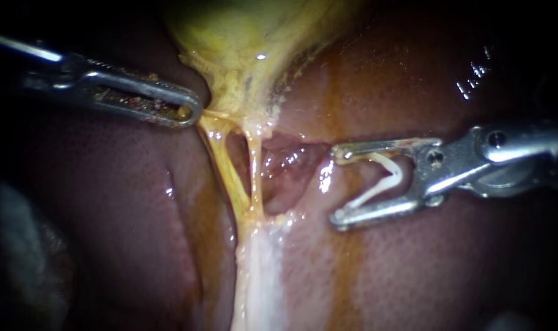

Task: Clipping first clip left tube

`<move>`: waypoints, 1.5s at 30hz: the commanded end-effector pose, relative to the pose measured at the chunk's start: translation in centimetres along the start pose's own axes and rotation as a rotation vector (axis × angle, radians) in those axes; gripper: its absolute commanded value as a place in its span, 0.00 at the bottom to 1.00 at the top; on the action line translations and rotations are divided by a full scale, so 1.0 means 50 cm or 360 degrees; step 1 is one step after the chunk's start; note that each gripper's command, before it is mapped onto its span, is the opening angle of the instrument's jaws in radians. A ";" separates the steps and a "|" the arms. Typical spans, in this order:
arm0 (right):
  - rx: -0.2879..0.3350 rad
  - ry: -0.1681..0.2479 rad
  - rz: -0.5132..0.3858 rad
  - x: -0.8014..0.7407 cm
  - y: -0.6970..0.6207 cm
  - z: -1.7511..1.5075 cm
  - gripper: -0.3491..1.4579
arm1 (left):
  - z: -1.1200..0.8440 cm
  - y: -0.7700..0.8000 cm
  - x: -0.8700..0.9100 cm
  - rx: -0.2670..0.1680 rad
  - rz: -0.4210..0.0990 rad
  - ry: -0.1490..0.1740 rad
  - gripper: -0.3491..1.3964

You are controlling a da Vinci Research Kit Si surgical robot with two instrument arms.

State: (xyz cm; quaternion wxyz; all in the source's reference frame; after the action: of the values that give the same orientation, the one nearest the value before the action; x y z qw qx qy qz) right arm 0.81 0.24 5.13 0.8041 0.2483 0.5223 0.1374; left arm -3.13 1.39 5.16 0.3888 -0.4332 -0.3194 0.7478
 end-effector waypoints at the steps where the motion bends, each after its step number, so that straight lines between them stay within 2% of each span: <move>1: 0.0013 0.0008 0.0016 0.0004 -0.0001 0.0011 0.47 | 0.0001 -0.0003 -0.0001 -0.0002 0.0000 0.0001 0.00; 7: 0.0059 0.0029 0.0137 0.0020 -0.0003 0.0102 0.46 | 0.0000 -0.0004 -0.0001 -0.0002 0.0000 0.0000 0.00; 14: 0.0080 0.0015 0.0188 -0.0009 0.0005 0.0189 0.46 | -0.0001 -0.0002 0.0000 -0.0002 0.0000 0.0000 0.00; 25: 0.0075 0.0008 0.0221 -0.0072 0.0043 0.0232 0.47 | -0.0004 0.0008 0.0001 -0.0001 0.0006 0.0001 0.00; 28: 0.0078 0.0007 0.0220 -0.0079 0.0052 0.0233 0.47 | -0.0004 0.0008 0.0001 -0.0001 0.0006 0.0002 0.00; 33: 0.0130 -0.0006 0.0218 -0.0080 0.0058 0.0238 0.47 | -0.0004 0.0010 0.0001 0.0000 0.0006 0.0002 0.00; 42: 0.0293 0.0060 0.0174 -0.0061 0.0046 0.0277 0.45 | -0.0002 0.0011 0.0002 0.0000 0.0005 0.0002 0.00; 45: 0.0306 0.0065 0.0160 -0.0058 0.0039 0.0293 0.45 | -0.0001 0.0011 0.0002 0.0001 0.0005 0.0002 0.00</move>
State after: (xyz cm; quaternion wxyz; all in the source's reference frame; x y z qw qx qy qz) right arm 2.05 -0.12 5.95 0.7569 0.3483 0.5373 0.1307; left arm -3.14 1.38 5.10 0.3875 -0.4345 -0.3183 0.7482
